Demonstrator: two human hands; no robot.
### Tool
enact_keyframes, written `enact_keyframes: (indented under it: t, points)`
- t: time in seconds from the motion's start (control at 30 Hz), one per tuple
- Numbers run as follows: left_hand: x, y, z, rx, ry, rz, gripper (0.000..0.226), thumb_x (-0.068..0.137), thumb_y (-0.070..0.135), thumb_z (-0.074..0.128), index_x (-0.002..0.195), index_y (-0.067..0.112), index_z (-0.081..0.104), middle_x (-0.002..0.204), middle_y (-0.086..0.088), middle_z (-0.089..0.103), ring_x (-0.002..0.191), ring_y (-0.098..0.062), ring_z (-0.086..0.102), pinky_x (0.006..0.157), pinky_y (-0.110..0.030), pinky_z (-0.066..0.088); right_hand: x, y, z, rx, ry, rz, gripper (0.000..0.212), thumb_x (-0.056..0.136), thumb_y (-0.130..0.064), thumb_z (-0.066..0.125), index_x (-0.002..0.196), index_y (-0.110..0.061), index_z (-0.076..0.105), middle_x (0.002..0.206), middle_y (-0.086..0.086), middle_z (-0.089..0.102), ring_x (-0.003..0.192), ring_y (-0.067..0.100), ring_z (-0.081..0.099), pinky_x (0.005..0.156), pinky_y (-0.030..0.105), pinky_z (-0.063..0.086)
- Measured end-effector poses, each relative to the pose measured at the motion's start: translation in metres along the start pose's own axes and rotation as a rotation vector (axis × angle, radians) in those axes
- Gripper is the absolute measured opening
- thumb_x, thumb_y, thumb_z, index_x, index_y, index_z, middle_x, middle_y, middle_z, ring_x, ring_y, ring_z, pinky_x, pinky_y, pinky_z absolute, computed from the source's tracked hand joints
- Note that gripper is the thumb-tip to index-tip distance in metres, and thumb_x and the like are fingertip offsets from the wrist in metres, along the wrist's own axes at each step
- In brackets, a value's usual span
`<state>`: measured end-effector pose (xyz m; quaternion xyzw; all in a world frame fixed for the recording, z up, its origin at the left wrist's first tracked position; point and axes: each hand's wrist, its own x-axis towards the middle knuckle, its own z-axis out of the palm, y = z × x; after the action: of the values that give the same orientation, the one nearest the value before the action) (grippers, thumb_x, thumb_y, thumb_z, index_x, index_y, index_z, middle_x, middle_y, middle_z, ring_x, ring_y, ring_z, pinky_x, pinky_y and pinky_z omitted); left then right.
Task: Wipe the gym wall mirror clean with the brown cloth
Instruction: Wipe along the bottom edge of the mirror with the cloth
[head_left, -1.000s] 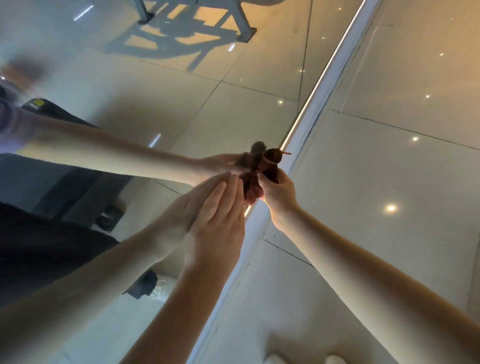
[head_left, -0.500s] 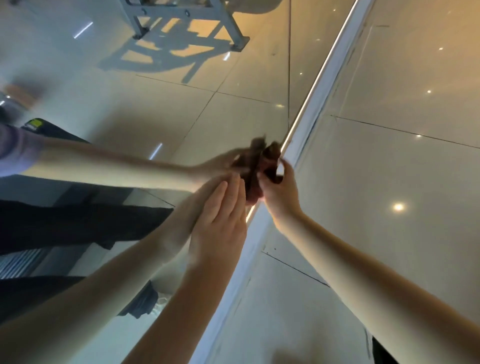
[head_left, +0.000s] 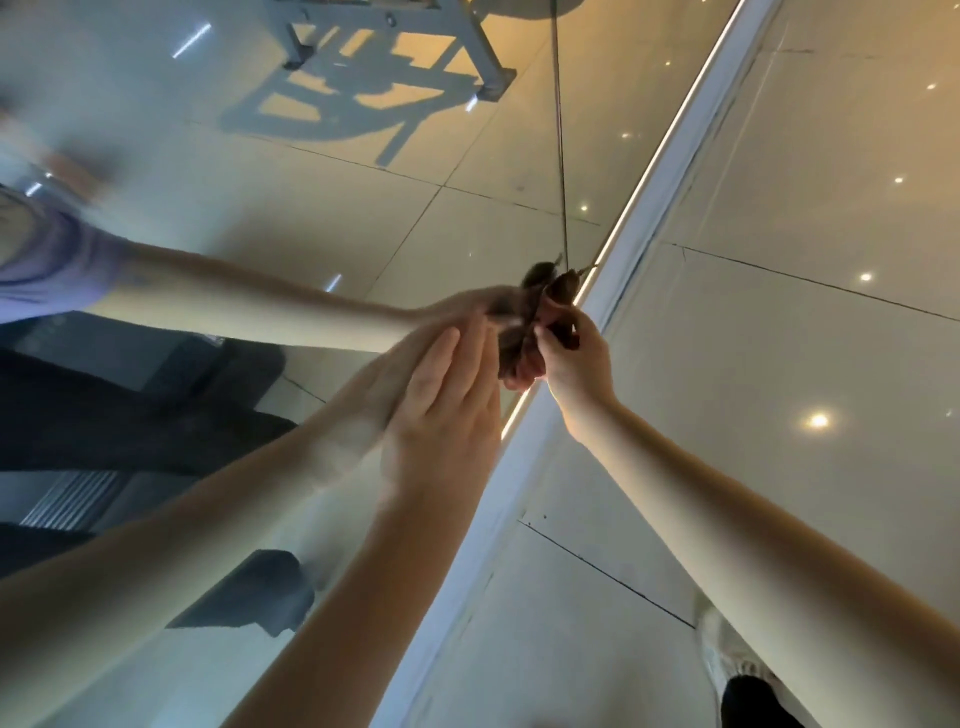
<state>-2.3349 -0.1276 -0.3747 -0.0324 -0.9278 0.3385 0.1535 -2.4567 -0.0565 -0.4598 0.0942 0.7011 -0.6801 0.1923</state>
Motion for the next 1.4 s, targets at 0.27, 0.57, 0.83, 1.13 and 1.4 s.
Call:
enact_keyframes:
  t: [0.27,0.57,0.83,1.13,1.4]
  points:
    - [0.03,-0.004,-0.005,0.078,-0.187,0.117,0.058,0.089,0.042,0.036,0.135,0.018,0.063,0.146,0.002,0.055,0.141,-0.017,0.044,0.119,-0.034,0.014,-0.054,0.065,0.016,0.084,-0.224,0.343,0.036,0.082,-0.023,0.065,0.117,-0.026,0.057,0.108,0.01,0.07,0.096,0.036,0.068,0.088,0.052,0.056]
    - [0.035,-0.004,0.004,0.041,-0.05,0.081,0.072,0.103,0.004,0.0,0.124,0.005,0.068,0.134,-0.009,0.064,0.129,-0.022,0.057,0.115,-0.032,0.026,0.027,-0.019,-0.012,0.032,-0.011,-0.035,0.02,0.094,-0.011,0.059,0.112,-0.017,0.063,0.1,-0.006,0.064,0.1,0.016,0.062,0.09,0.029,0.048]
    - [0.044,0.003,0.024,-0.027,-0.014,0.103,0.068,0.105,0.01,0.002,0.126,0.0,0.066,0.132,-0.01,0.066,0.13,-0.024,0.056,0.117,-0.037,0.026,0.012,0.03,-0.004,-0.003,-0.142,0.259,0.033,0.095,-0.01,0.055,0.127,-0.017,0.055,0.115,0.005,0.064,0.107,0.026,0.063,0.096,0.046,0.052]
    - [0.057,0.015,0.035,-0.064,0.001,0.049,0.065,0.106,0.007,0.002,0.13,-0.002,0.061,0.137,-0.015,0.061,0.132,-0.032,0.051,0.118,-0.038,0.024,0.09,-0.035,-0.026,0.128,-0.019,0.035,0.023,0.095,-0.013,0.058,0.117,-0.018,0.063,0.106,0.003,0.069,0.1,0.022,0.066,0.09,0.041,0.056]
    - [0.113,0.014,0.03,0.036,0.053,0.096,0.057,0.1,0.012,0.017,0.129,0.007,0.066,0.14,-0.006,0.06,0.138,-0.025,0.037,0.12,-0.039,0.014,0.068,0.017,-0.018,0.122,-0.181,0.3,0.025,0.092,-0.014,0.063,0.114,-0.025,0.063,0.11,0.004,0.07,0.1,0.026,0.069,0.093,0.047,0.055]
